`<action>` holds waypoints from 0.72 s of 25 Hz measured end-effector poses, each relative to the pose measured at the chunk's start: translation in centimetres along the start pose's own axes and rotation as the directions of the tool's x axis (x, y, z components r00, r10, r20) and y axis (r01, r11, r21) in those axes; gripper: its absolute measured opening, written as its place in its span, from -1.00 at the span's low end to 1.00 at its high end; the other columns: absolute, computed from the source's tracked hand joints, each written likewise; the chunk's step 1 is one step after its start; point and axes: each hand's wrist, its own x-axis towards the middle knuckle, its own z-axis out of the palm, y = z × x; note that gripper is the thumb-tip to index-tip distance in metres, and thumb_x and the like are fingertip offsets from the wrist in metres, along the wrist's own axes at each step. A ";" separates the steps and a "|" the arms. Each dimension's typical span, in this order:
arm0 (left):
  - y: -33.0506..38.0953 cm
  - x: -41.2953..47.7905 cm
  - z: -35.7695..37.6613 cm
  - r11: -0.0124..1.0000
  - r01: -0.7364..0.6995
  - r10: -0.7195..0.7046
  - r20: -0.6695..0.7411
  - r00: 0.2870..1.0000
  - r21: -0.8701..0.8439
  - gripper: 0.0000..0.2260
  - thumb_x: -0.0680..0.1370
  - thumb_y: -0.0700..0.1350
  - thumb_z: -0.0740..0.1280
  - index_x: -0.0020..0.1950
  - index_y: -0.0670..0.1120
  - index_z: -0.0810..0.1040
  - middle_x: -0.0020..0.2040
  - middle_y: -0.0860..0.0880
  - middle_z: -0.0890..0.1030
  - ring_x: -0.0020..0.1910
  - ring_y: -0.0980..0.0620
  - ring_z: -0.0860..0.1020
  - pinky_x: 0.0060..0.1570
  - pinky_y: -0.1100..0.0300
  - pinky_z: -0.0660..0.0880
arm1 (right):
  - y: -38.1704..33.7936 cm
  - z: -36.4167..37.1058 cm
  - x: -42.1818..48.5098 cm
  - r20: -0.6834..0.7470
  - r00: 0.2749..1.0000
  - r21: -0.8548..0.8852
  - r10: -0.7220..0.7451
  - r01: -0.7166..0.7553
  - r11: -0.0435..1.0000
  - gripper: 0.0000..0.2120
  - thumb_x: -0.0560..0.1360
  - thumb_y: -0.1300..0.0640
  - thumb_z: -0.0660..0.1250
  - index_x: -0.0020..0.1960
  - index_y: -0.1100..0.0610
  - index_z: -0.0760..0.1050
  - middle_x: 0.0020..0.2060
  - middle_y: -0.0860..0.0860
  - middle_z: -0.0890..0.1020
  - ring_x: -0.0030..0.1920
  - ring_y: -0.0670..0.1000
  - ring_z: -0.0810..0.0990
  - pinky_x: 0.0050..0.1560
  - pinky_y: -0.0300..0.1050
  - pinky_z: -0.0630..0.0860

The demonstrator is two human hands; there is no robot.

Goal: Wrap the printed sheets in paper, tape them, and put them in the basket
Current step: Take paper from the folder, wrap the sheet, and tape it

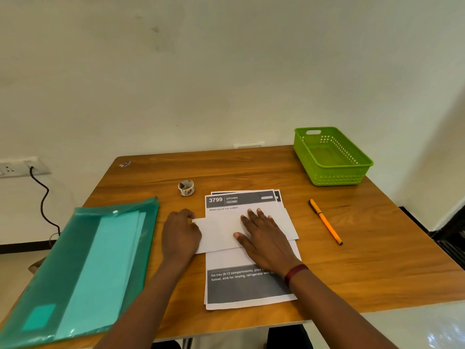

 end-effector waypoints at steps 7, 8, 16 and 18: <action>3.0 -3.0 3.8 0.877 -0.363 0.263 0.315 0.912 0.316 -0.58 0.66 0.05 0.06 0.53 0.08 0.25 0.57 -0.06 0.21 0.56 -0.11 0.09 0.49 -0.19 0.11 | -0.9 0.9 0.8 0.008 0.998 -0.035 0.066 -0.066 0.997 -0.40 0.63 -0.23 -0.09 0.59 0.01 -0.01 0.59 0.08 0.03 0.58 0.11 -0.04 0.54 0.10 -0.04; 2.7 -3.0 4.2 0.867 -0.368 0.245 0.354 0.902 0.337 -0.56 0.66 0.07 0.02 0.56 0.09 0.17 0.59 -0.06 0.13 0.58 -0.12 0.01 0.51 -0.23 0.01 | -0.9 1.1 0.7 0.020 0.997 -0.048 0.068 -0.067 0.997 -0.39 0.62 -0.25 -0.15 0.59 -0.01 -0.05 0.59 0.08 -0.01 0.58 0.12 -0.07 0.54 0.10 -0.08; 1.1 -2.8 5.2 0.821 -0.414 0.246 0.410 0.878 0.393 -0.42 0.58 0.17 -0.25 0.61 0.10 -0.07 0.62 -0.08 -0.09 0.58 -0.15 -0.16 0.50 -0.21 -0.16 | -0.2 1.7 0.6 0.069 0.992 -0.095 0.110 -0.103 0.990 -0.20 0.42 -0.38 -0.43 0.59 -0.10 -0.15 0.59 0.03 -0.14 0.57 0.16 -0.22 0.53 0.16 -0.25; 0.9 -2.8 5.3 0.820 -0.406 0.229 0.418 0.879 0.403 -0.41 0.56 0.18 -0.27 0.60 0.11 -0.11 0.62 -0.06 -0.13 0.58 -0.15 -0.19 0.50 -0.20 -0.18 | 0.5 1.6 0.6 0.083 0.984 -0.101 0.155 -0.146 0.984 -0.24 0.47 -0.41 -0.30 0.59 -0.11 -0.18 0.58 0.03 -0.17 0.56 0.18 -0.25 0.52 0.17 -0.27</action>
